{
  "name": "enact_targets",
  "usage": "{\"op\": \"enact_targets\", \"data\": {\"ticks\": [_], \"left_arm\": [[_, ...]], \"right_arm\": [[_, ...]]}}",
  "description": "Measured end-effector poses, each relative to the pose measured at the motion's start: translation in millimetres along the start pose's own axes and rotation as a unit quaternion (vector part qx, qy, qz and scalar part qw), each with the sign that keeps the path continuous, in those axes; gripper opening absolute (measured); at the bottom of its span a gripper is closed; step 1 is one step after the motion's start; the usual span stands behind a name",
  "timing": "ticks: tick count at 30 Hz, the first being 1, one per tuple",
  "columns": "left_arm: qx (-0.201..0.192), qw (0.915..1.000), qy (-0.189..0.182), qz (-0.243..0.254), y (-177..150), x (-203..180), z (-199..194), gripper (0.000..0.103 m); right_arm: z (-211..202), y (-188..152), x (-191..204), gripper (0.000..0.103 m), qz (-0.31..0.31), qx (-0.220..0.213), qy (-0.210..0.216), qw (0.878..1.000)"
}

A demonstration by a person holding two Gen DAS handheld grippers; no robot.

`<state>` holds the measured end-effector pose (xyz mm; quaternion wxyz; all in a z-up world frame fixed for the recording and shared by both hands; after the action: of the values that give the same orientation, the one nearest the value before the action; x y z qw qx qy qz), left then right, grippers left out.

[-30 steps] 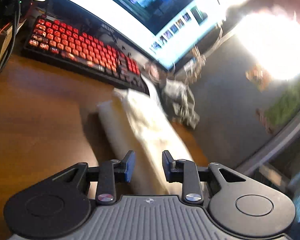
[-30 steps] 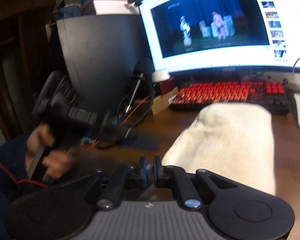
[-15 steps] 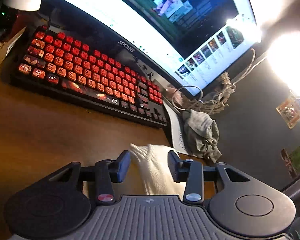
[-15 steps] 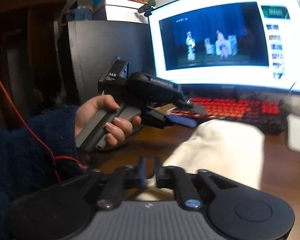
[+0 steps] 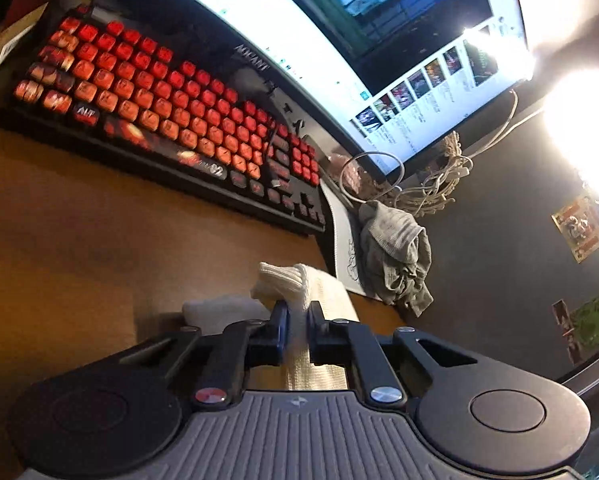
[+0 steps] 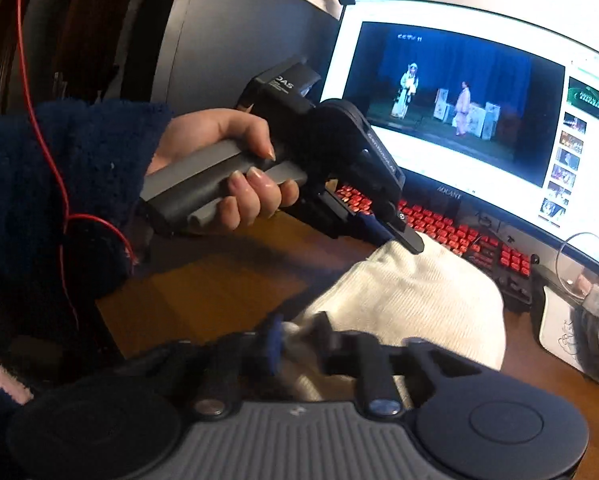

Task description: Fold clothes

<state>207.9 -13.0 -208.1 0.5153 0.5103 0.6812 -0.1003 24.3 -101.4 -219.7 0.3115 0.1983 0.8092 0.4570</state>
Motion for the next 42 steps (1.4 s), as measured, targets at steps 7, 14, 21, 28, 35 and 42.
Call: {"op": "enact_targets", "data": {"ticks": [7,14,21,28,35,42], "left_arm": [[-0.018,0.998,-0.037,0.048,2.6,-51.4,-14.6,0.008],[-0.039,0.9972,-0.01,0.064,-2.1,-33.3,-40.1,0.007],[-0.02,0.9994,0.011,-0.027,-12.0,38.3,-30.3,0.008],[-0.025,0.999,0.006,-0.036,-5.8,48.4,-38.3,0.013],[-0.075,0.9933,0.072,0.05,4.7,30.7,-63.5,0.019],[-0.102,0.9838,0.099,0.109,5.6,-2.3,-79.8,0.019]], "right_arm": [[-43.1,19.6,-40.7,0.009,0.103,-0.078,0.014,0.992],[-46.1,33.0,-29.2,0.009,0.081,-0.091,0.044,0.992],[-7.4,6.3,-12.4,0.009,0.079,-0.023,0.085,0.993],[-4.7,-1.6,-11.6,0.009,0.099,-0.007,0.103,0.99],[-4.4,-0.2,-5.7,0.023,0.085,-0.009,0.1,0.991],[-6.4,0.2,3.0,0.028,0.068,-0.01,0.091,0.993]]}}
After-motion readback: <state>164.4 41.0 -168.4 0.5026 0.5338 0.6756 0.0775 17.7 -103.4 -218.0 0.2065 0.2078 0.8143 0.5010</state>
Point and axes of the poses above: each gripper's, at about its wrist camera, not at the fingertips, and z roughly the way its jaws point, x to its left, y to its top, the point moved 10 cm from there along z, roughly the way its jaws point, and after that the axes turned 9 degrees about -z, right-handed, at the moved point
